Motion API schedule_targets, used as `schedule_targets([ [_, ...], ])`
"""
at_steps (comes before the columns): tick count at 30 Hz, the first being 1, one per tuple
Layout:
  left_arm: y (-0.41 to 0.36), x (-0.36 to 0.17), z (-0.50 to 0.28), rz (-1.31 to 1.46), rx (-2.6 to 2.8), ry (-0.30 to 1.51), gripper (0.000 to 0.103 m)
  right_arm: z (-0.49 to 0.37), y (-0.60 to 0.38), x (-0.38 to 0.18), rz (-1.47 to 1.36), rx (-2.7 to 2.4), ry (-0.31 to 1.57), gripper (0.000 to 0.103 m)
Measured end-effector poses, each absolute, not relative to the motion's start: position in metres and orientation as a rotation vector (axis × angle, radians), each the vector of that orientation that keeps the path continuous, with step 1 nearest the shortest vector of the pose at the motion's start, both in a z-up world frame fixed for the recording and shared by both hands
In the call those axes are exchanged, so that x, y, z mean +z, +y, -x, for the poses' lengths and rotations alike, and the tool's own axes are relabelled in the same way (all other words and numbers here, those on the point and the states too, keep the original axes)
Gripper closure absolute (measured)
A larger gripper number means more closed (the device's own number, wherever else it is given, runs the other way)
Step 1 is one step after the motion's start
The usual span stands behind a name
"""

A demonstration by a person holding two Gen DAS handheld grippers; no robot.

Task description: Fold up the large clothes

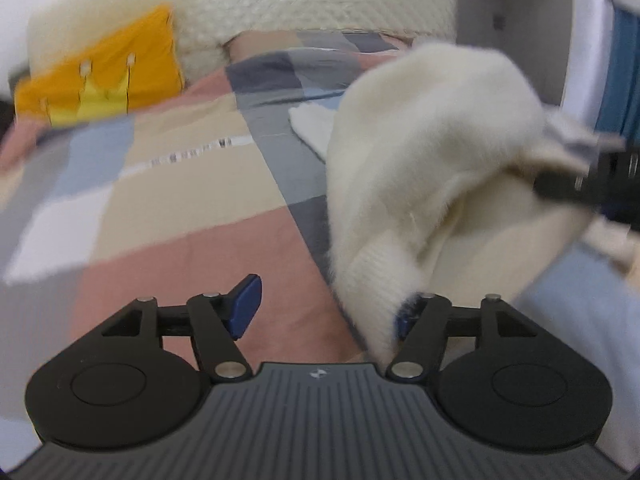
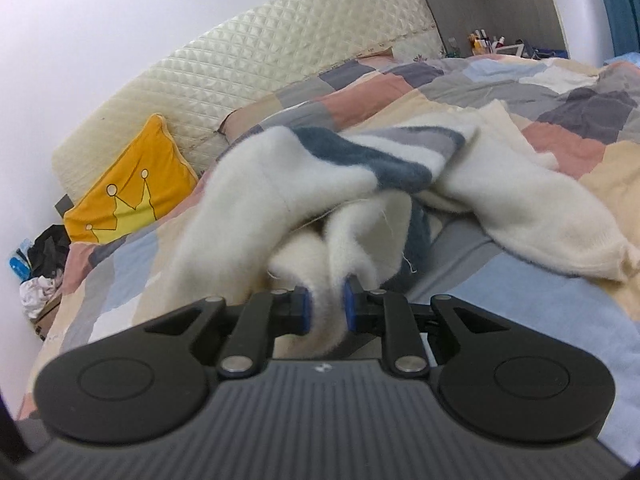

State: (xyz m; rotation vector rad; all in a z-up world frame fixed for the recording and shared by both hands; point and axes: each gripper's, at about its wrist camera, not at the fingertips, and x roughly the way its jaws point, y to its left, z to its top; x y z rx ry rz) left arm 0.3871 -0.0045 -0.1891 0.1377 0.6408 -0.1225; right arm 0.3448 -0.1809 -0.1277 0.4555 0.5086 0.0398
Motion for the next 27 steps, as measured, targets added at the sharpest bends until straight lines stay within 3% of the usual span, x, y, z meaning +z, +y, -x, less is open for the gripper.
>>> schedule_targets([
  [8,-0.037,-0.203,-0.391,-0.329,-0.016,0.510,0.033,-0.338,-0.181,-0.127,-0.452,0.030,0.534,0.085],
  [16,-0.006,-0.176,-0.396,-0.066,0.042,0.353,0.035,-0.350,-0.181,-0.154,-0.461,-0.025,0.652,0.085],
  [19,-0.001,-0.164,-0.388,-0.011,0.050,0.288,0.049,-0.356,-0.178,-0.169,-0.469,-0.040,0.698,0.081],
  [20,-0.001,-0.161,-0.387,0.008,0.035,0.285,0.061,-0.356,-0.176,-0.173,-0.470,-0.044,0.703,0.078],
  [22,-0.002,-0.159,-0.387,0.031,0.024,0.280,0.074,-0.357,-0.172,-0.178,-0.462,-0.059,0.718,0.065],
  [23,-0.002,-0.158,-0.386,0.039,0.016,0.274,0.083,-0.359,-0.170,-0.181,-0.462,-0.059,0.730,0.064],
  [27,0.003,-0.156,-0.380,0.124,0.016,0.264,0.093,-0.364,-0.171,-0.191,-0.538,-0.054,0.755,0.059],
])
